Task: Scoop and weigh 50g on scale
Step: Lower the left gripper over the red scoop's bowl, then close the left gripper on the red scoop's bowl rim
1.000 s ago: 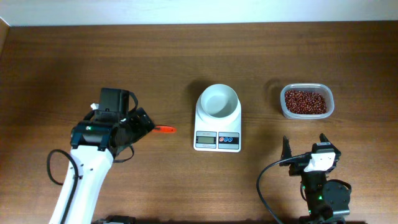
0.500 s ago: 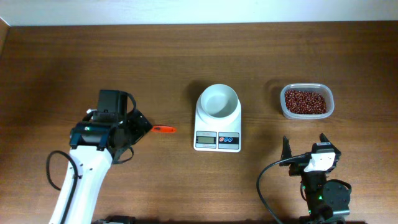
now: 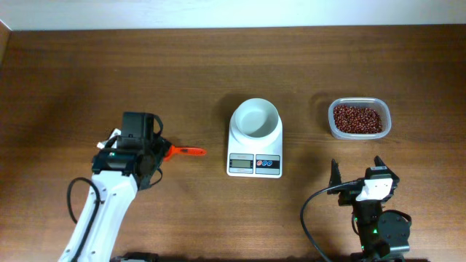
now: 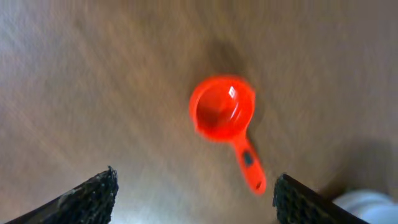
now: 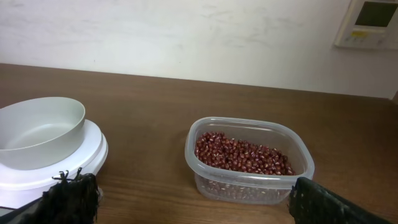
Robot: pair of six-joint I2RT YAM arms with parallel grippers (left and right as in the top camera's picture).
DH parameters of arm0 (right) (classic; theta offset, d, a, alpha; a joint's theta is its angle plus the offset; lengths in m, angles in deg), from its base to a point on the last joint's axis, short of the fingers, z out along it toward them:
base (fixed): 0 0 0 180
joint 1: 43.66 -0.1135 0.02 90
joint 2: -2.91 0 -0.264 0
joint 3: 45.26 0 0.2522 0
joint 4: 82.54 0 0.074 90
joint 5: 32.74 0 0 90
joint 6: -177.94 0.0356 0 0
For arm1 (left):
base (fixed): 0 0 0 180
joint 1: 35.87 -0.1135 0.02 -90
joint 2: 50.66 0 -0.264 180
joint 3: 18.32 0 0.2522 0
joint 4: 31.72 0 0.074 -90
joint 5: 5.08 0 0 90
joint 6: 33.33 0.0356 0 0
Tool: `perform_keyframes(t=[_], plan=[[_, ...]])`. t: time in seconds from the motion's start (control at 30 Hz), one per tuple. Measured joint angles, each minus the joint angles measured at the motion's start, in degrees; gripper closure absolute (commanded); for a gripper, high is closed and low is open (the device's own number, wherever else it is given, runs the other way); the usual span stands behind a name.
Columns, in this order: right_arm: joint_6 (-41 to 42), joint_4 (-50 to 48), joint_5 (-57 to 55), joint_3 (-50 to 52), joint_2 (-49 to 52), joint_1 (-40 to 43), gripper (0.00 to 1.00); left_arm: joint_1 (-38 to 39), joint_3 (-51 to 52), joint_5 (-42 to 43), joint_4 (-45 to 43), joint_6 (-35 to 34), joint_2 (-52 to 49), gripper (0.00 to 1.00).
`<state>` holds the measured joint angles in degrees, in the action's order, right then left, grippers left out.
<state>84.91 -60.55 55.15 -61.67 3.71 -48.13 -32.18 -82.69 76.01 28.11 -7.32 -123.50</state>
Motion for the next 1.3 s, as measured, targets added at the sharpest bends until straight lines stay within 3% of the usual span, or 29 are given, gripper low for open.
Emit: perform_keyframes(t=[0.23, 0.47, 0.67, 0.8, 0.97, 1.1, 1.3], plan=[[0.02, 0.00, -0.02, 0.00, 0.00, 0.00, 0.01, 0.00, 0.02, 0.55, -8.26, -0.35, -10.93, 0.27], [0.07, 0.02, -0.02, 0.00, 0.00, 0.00, 0.01, 0.00, 0.07, 2.73, -10.16, -1.90, -19.91, 0.37], [0.04, 0.00, -0.02, 0.00, 0.00, 0.00, 0.01, -1.62, 0.07, 2.95, -12.22, -3.15, -21.00, 0.43], [0.02, 0.02, -0.02, 0.00, 0.00, 0.00, 0.01, -2.27, 0.07, 2.97, -12.63, -3.32, -21.05, 0.57], [0.02, 0.00, -0.02, 0.00, 0.00, 0.00, 0.01, -2.27, 0.07, 2.95, -12.96, -3.58, -22.08, 0.57], [0.00, 0.00, 0.00, 0.00, 0.00, 0.00, 0.01, -2.27, 0.07, 3.13, -12.94, -3.56, -23.30, 0.66], [0.04, 0.02, 0.00, 0.00, 0.00, 0.00, 0.01, -2.27, 0.07, 3.15, -13.77, -3.78, -23.30, 0.63]])
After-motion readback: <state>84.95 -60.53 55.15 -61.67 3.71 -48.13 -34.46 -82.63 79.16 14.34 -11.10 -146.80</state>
